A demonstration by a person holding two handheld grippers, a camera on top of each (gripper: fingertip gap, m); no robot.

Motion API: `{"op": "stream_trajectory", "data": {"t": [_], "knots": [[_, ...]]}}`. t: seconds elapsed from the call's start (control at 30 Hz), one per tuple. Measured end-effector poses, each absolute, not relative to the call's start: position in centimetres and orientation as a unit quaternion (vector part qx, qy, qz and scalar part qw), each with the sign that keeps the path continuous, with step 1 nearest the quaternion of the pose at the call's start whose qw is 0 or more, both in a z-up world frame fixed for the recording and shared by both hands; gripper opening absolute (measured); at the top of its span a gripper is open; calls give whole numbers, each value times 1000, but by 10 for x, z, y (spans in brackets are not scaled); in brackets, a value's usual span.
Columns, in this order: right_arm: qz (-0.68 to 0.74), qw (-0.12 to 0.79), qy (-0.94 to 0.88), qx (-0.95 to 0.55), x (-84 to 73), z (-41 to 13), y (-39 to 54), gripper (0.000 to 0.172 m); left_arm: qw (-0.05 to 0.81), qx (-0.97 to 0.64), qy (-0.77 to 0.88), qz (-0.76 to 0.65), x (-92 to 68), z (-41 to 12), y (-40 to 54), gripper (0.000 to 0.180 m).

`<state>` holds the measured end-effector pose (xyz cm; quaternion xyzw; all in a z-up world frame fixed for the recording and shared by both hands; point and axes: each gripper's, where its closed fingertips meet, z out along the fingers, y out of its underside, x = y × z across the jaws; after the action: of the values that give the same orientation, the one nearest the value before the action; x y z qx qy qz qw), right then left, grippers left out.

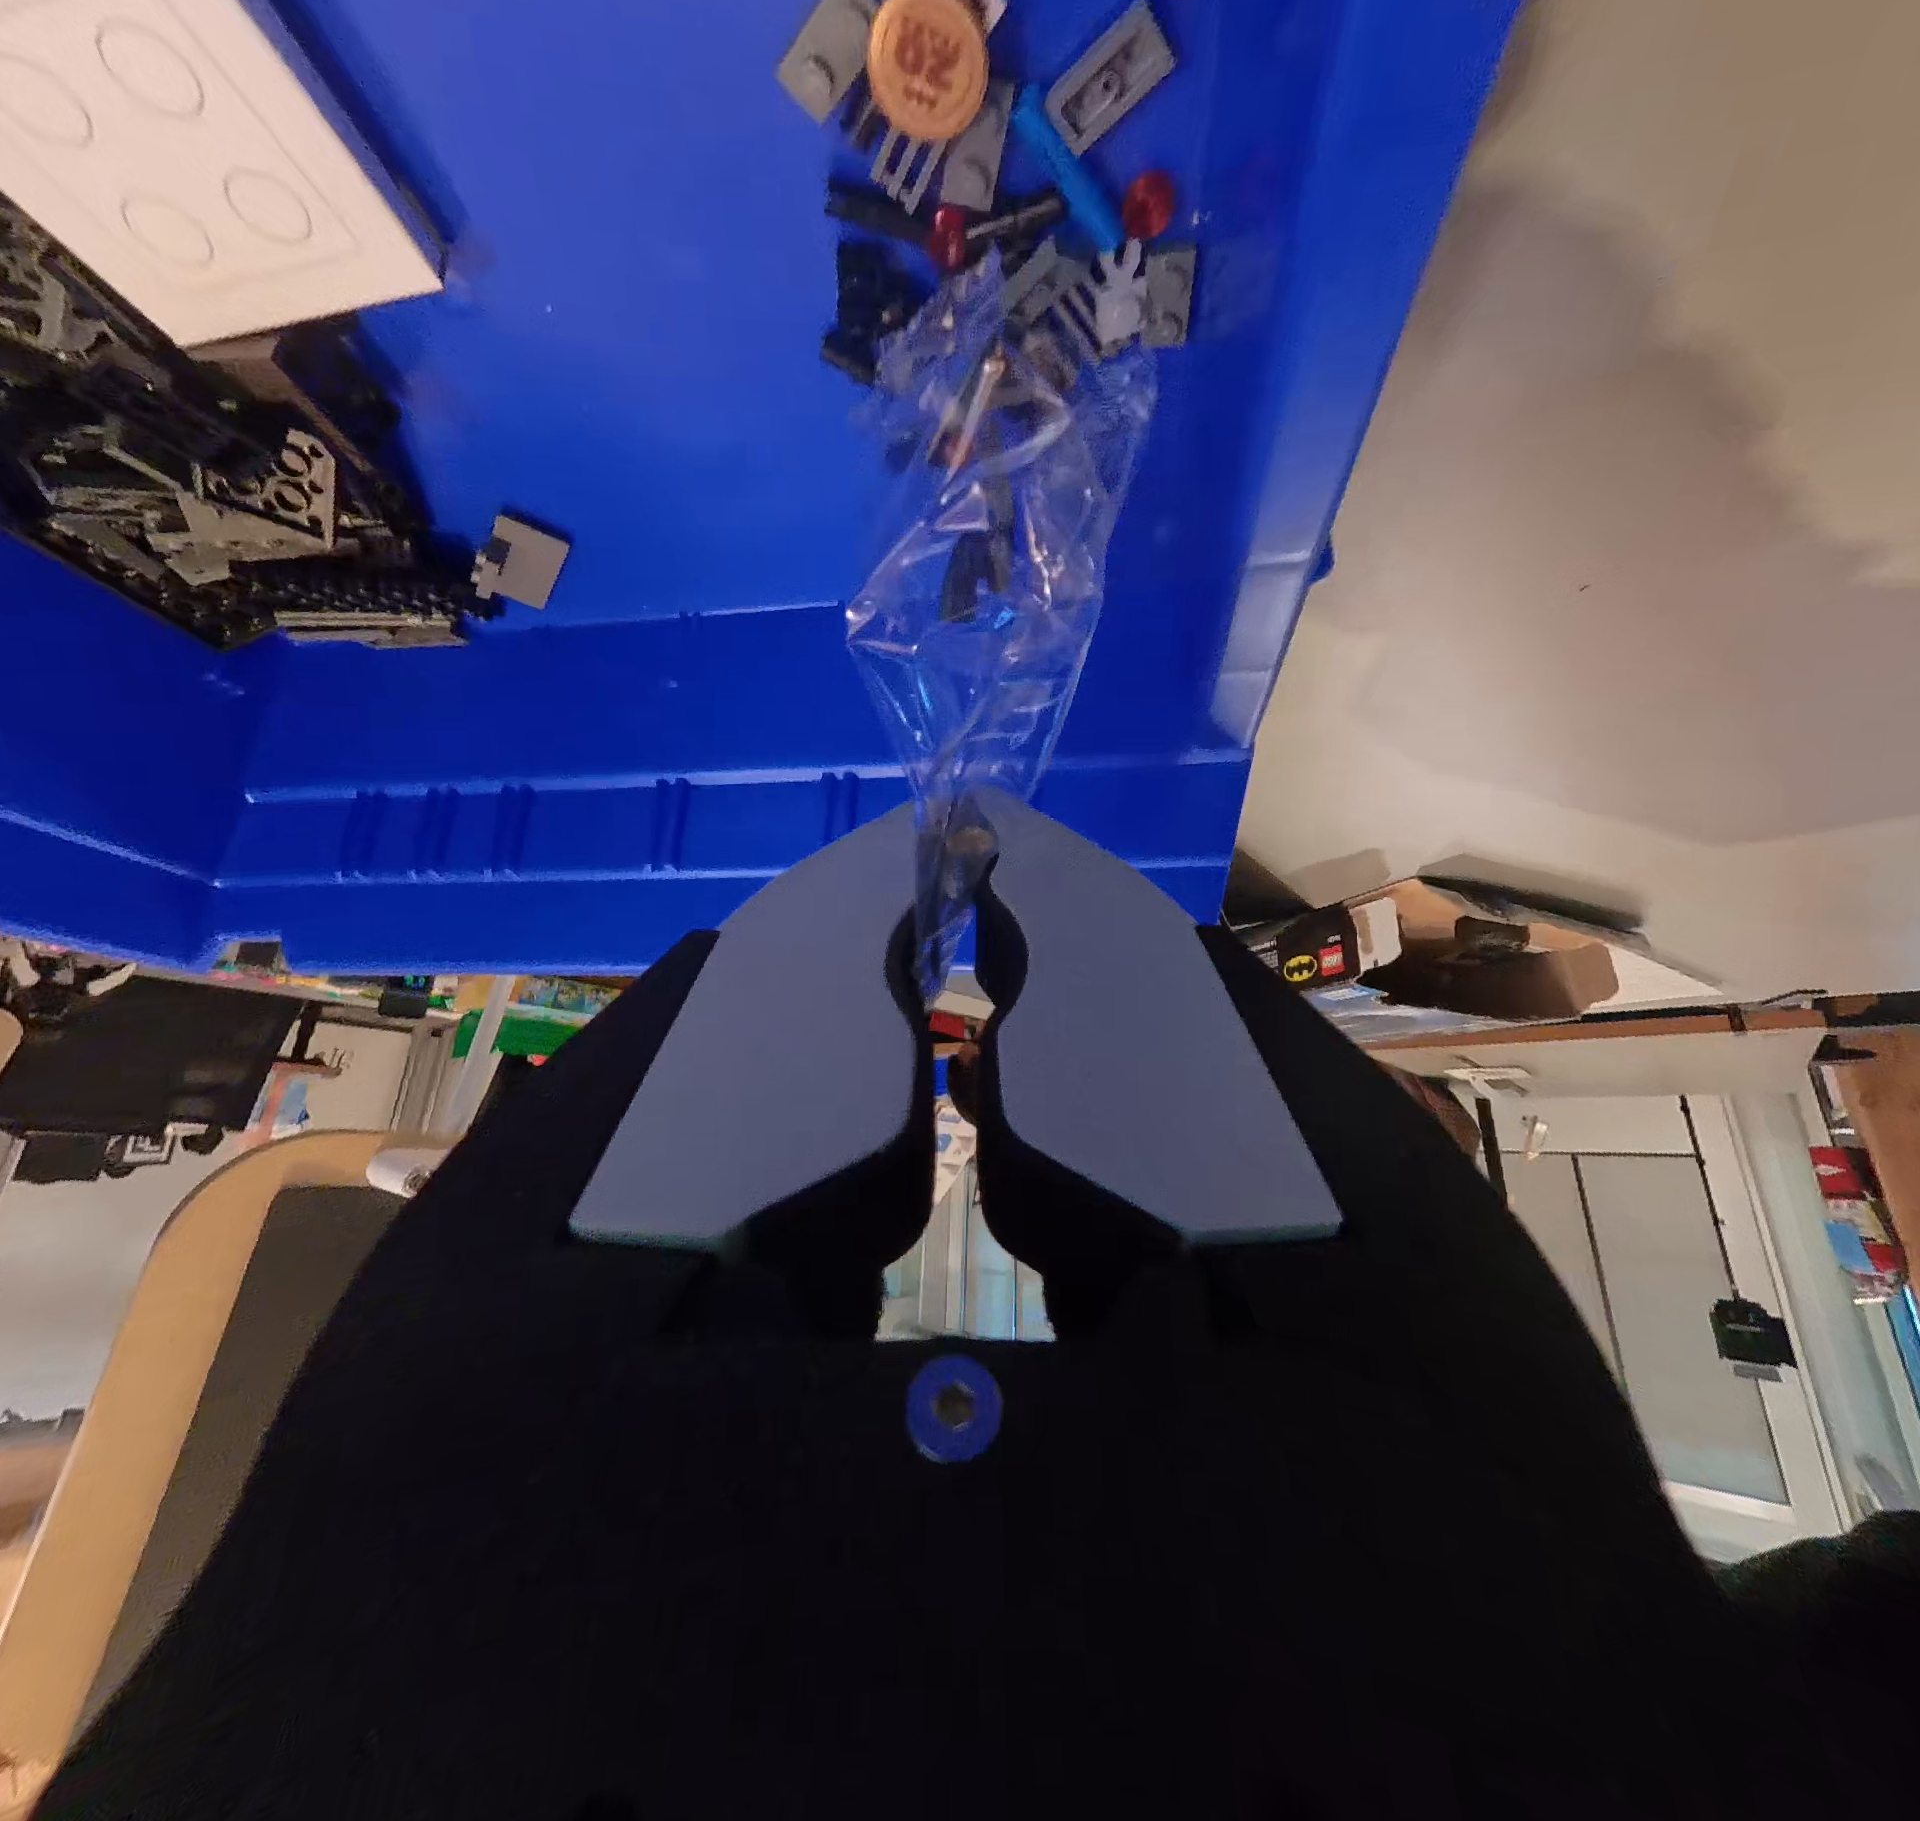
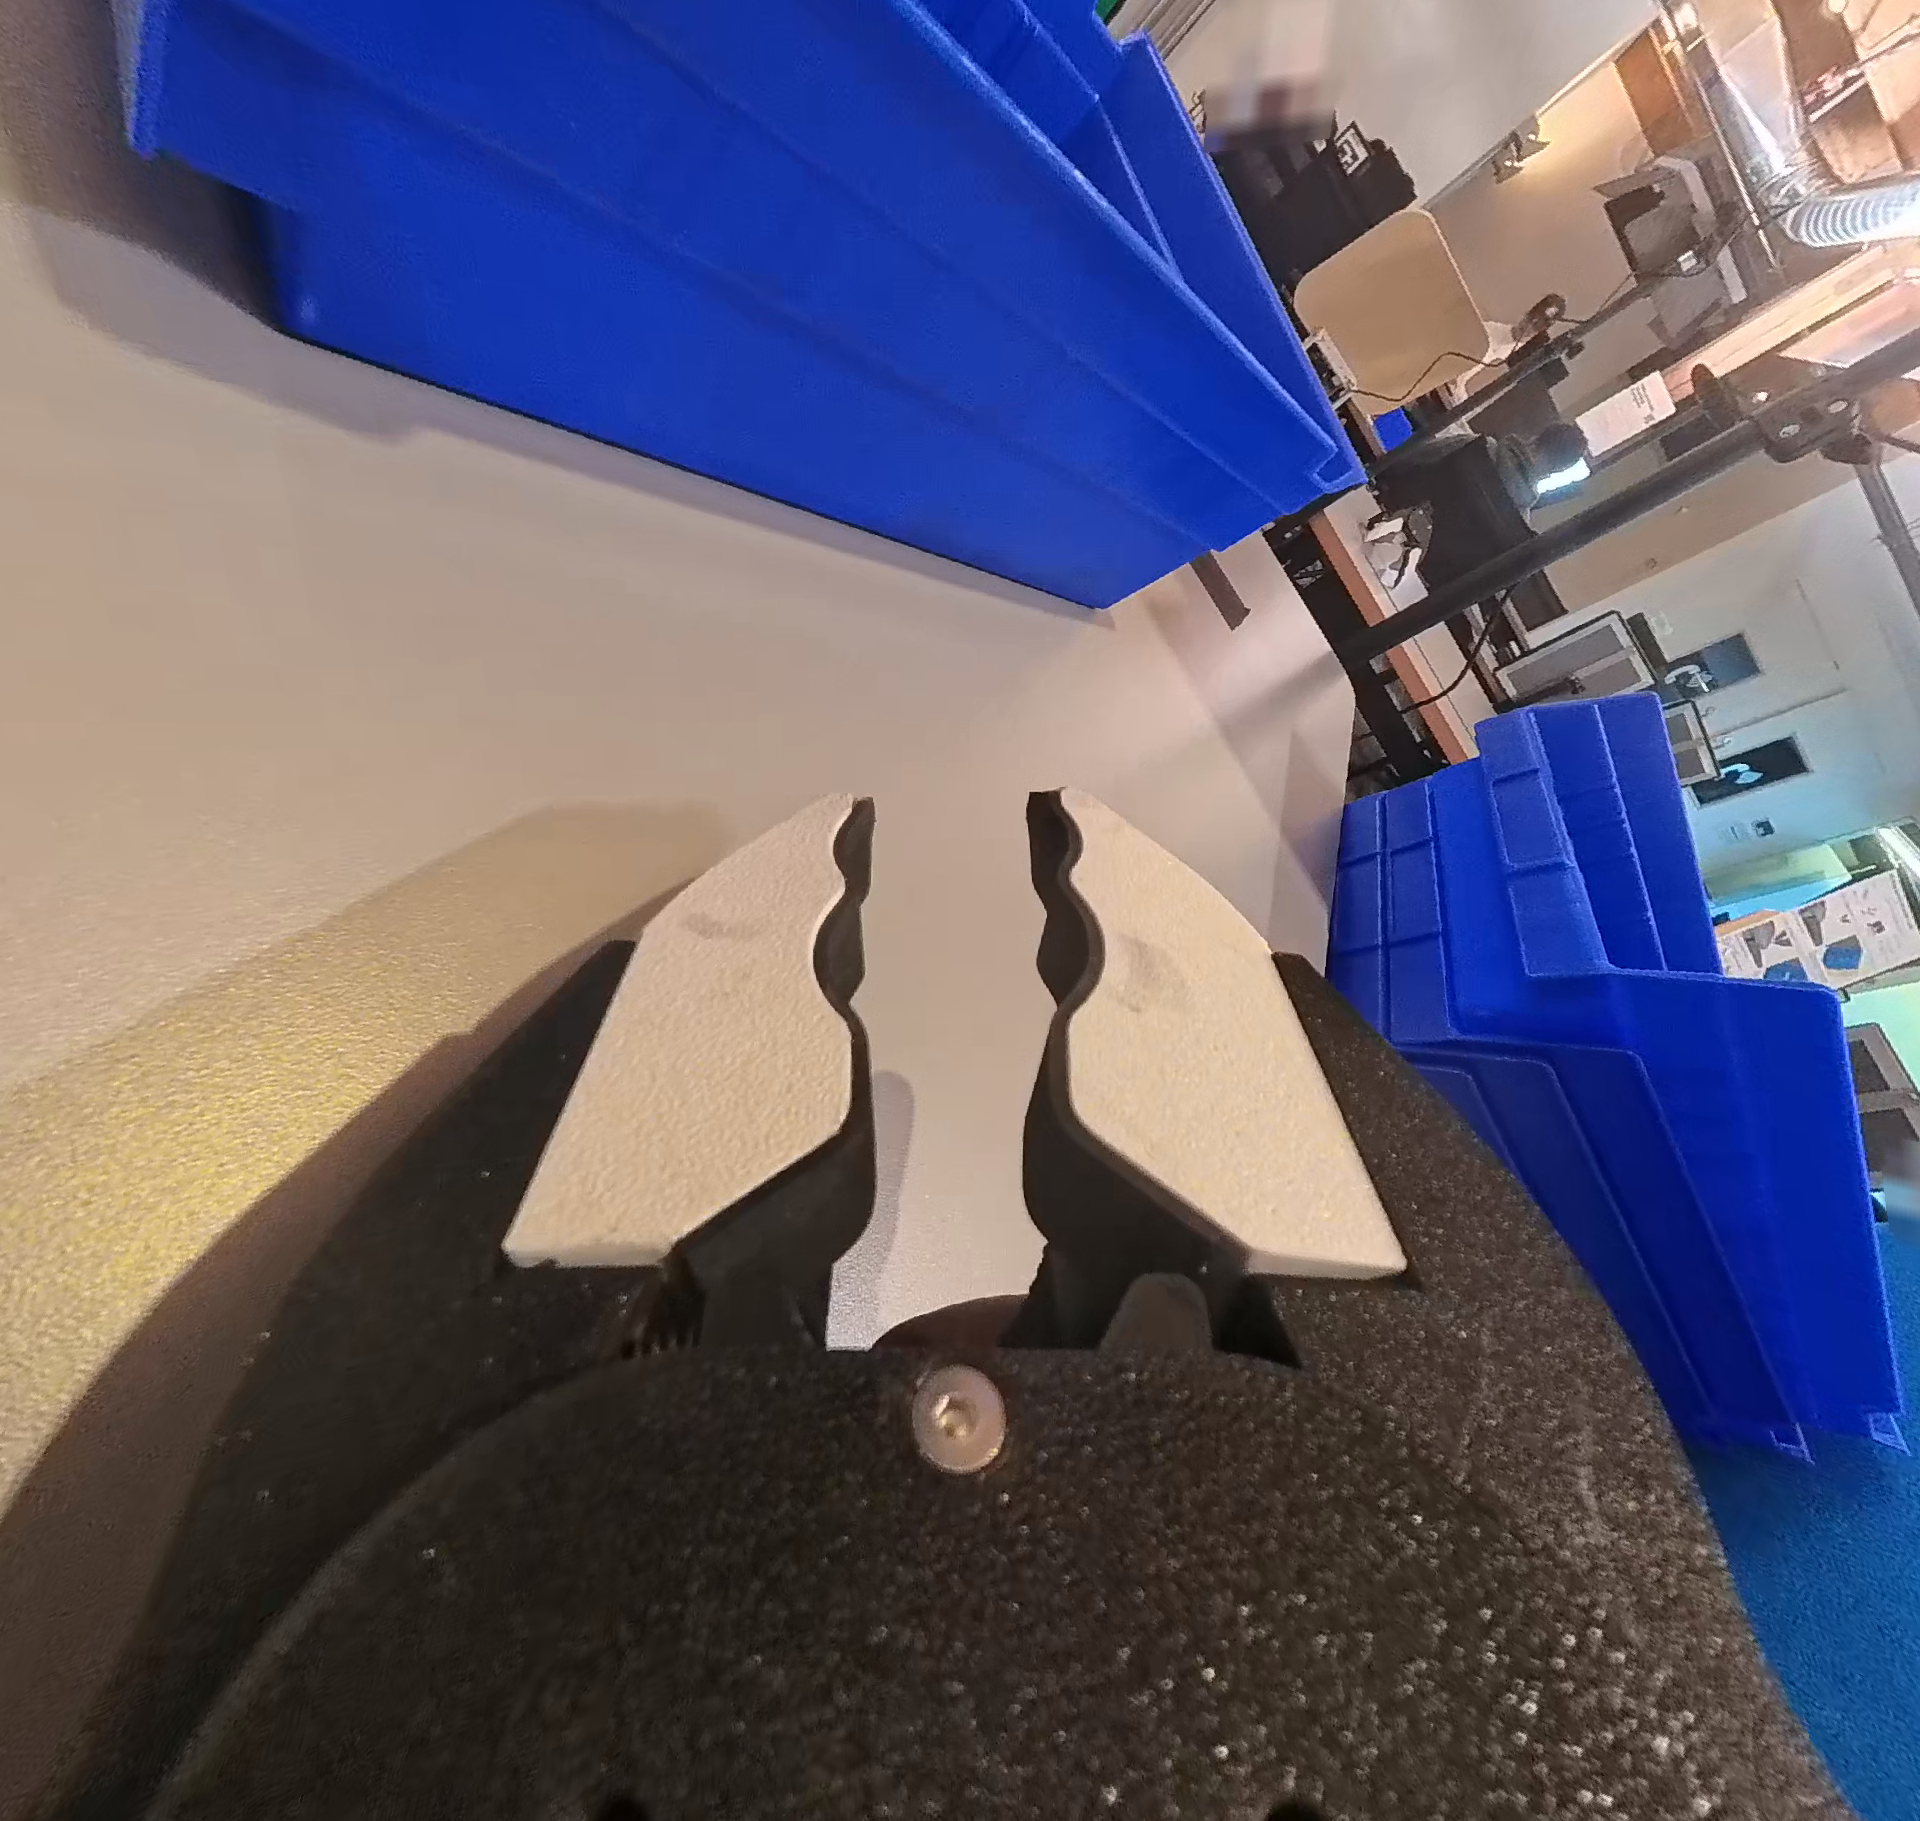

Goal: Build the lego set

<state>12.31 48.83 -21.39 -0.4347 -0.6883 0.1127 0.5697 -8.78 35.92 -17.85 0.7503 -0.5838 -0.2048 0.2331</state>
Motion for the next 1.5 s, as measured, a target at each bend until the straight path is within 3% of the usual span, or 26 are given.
{"op": "stream_trajectory", "data": {"t": [0.47, 0.57, 0.8, 1.07, 1.3, 1.5], "knots": [[116, 570, -688, -434, 123, -213, 488, 30, 198, 772, -577, -179, -83, -179, 362, 0], [115, 570, -688, -435, 123, -213, 488, 30, 128, 812, -552, -139, -81, -170, 368, 0], [112, 567, -689, -437, 122, -215, 489, 30, -123, 895, -426, -54, -98, -129, 388, 0], [97, 566, -691, -440, 121, -217, 491, 30, -328, 907, -231, -125, -213, -103, 386, 0], [70, 564, -695, -440, 120, -222, 494, 29, -321, 896, -111, -288, -325, -159, 399, 0], [56, 564, -698, -438, 120, -224, 494, 29, -288, 851, -135, -418, -360, -174, 428, 3]]}}
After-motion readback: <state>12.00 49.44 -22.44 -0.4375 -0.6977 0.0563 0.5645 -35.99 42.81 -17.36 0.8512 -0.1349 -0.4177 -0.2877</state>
